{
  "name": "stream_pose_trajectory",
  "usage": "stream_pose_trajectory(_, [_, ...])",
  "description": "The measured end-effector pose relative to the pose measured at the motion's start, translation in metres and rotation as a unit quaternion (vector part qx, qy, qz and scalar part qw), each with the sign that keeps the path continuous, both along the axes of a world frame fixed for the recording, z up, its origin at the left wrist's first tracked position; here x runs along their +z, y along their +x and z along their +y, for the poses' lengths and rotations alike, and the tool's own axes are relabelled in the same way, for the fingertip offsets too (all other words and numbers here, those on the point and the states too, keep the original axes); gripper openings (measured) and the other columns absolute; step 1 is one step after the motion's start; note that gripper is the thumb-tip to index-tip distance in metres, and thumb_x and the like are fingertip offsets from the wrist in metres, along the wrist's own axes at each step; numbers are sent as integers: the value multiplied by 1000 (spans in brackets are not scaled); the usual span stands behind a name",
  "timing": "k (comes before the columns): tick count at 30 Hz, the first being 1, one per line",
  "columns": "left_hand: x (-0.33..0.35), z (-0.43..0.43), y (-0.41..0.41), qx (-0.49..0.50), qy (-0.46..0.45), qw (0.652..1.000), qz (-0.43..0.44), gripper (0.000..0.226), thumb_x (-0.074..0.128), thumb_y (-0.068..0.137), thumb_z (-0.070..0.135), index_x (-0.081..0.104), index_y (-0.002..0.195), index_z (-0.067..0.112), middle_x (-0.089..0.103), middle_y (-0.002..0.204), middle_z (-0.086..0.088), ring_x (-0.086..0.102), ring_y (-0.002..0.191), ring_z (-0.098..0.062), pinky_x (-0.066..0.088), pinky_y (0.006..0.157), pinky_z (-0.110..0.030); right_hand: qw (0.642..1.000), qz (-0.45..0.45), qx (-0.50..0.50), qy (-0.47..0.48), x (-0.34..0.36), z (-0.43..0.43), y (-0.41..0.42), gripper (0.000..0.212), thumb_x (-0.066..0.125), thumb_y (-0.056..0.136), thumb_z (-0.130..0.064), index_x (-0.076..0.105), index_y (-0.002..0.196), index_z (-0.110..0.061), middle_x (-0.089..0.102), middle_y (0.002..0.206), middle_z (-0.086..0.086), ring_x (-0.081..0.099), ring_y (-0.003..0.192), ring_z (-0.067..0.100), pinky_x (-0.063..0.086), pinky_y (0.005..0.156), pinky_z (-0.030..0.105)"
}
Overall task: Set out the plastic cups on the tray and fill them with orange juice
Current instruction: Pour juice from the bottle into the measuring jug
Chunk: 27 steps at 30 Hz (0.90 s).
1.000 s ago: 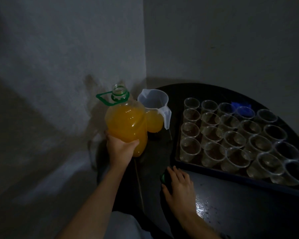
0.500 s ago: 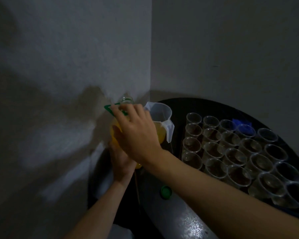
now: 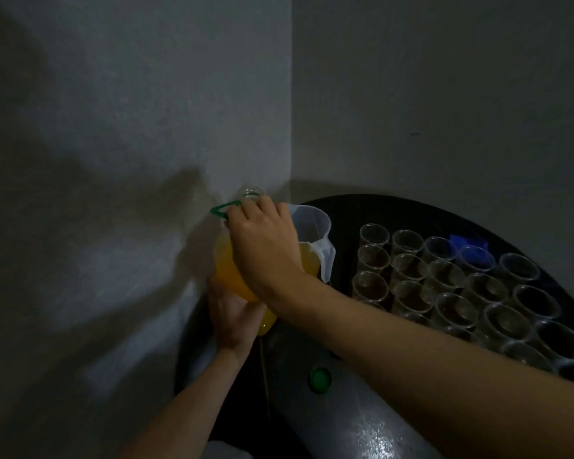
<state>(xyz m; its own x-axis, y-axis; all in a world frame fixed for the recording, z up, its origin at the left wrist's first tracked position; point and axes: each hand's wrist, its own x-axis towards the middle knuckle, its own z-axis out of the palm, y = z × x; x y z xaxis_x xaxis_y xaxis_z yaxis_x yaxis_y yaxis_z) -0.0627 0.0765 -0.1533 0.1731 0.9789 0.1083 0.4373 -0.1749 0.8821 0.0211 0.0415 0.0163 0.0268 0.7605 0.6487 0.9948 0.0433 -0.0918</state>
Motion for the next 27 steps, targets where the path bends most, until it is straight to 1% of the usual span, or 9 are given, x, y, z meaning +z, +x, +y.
stream_pose_trajectory(2, [14, -3, 0, 40, -3, 999, -10, 103, 69, 64, 86, 43, 143, 25, 57, 139, 1, 54, 127, -19, 45, 106, -44, 1000, 9, 18, -8, 10, -1, 13, 14, 62, 92, -13, 69, 104, -14, 69, 103, 6, 59, 99, 24, 42, 81, 34])
stream_pose_trajectory(5, [43, -18, -2, 72, -26, 997, 9, 125, 72, 56, 86, 27, 152, 22, 43, 152, -10, 44, 138, -32, 38, 113, -56, 996, 56, 47, -46, 26, 1, 32, 13, 56, 97, -14, 67, 102, -13, 67, 99, 6, 59, 94, 23, 38, 77, 32])
stream_pose_trajectory(7, [59, -25, -6, 80, -3, 996, 48, 115, 77, 60, 76, 29, 147, 18, 47, 144, -13, 49, 130, -36, 44, 104, -59, 987, 132, 67, -65, 34, 7, 46, 15, 54, 99, -14, 68, 101, -9, 68, 94, 8, 61, 87, 24, 47, 76, 37])
stream_pose_trajectory(9, [66, -25, -9, 94, -24, 991, 96, 107, 89, 66, 51, 26, 148, 21, 44, 145, -11, 47, 133, -37, 44, 105, -60, 969, 208, 88, -100, 41, 11, 59, 17, 54, 99, -13, 68, 106, -6, 70, 96, 10, 65, 85, 25, 55, 76, 47])
stream_pose_trajectory(11, [71, -23, -11, 103, -33, 988, 107, 108, 92, 65, 43, 25, 148, 24, 42, 147, -9, 45, 135, -35, 43, 107, -60, 957, 240, 102, -131, 48, 11, 67, 19, 53, 101, -14, 67, 110, -5, 70, 97, 11, 65, 84, 24, 56, 76, 48])
stream_pose_trajectory(17, [92, -19, -23, 81, 20, 988, 133, 102, 91, 66, 44, 31, 145, 21, 48, 138, -9, 50, 128, -32, 47, 102, -54, 932, 288, 112, -189, 77, 9, 75, 23, 52, 102, -15, 63, 117, -3, 69, 107, 13, 65, 93, 19, 55, 83, 32])
stream_pose_trajectory(20, [109, -16, -28, 59, 36, 985, 156, 95, 90, 66, 43, 36, 141, 20, 49, 133, -7, 51, 124, -30, 48, 100, -52, 921, 295, 107, -230, 92, 12, 87, 24, 53, 101, -15, 63, 120, -3, 68, 111, 14, 66, 97, 22, 56, 88, 35])
stream_pose_trajectory(24, [130, -9, -33, 29, 49, 978, 201, 93, 89, 64, 47, 40, 138, 18, 51, 130, -7, 52, 122, -30, 49, 96, -46, 908, 317, 95, -256, 104, 11, 100, 27, 53, 101, -13, 61, 123, -1, 66, 112, 12, 62, 83, 9, 48, 66, 15])
stream_pose_trajectory(27, [143, -5, -34, -1, 61, 970, 236, 90, 89, 65, 46, 44, 137, 17, 50, 132, -6, 51, 123, -29, 47, 96, -42, 899, 346, 85, -255, 102, 10, 107, 26, 52, 102, -13, 61, 123, 0, 66, 109, 14, 59, 78, 7, 46, 66, 15])
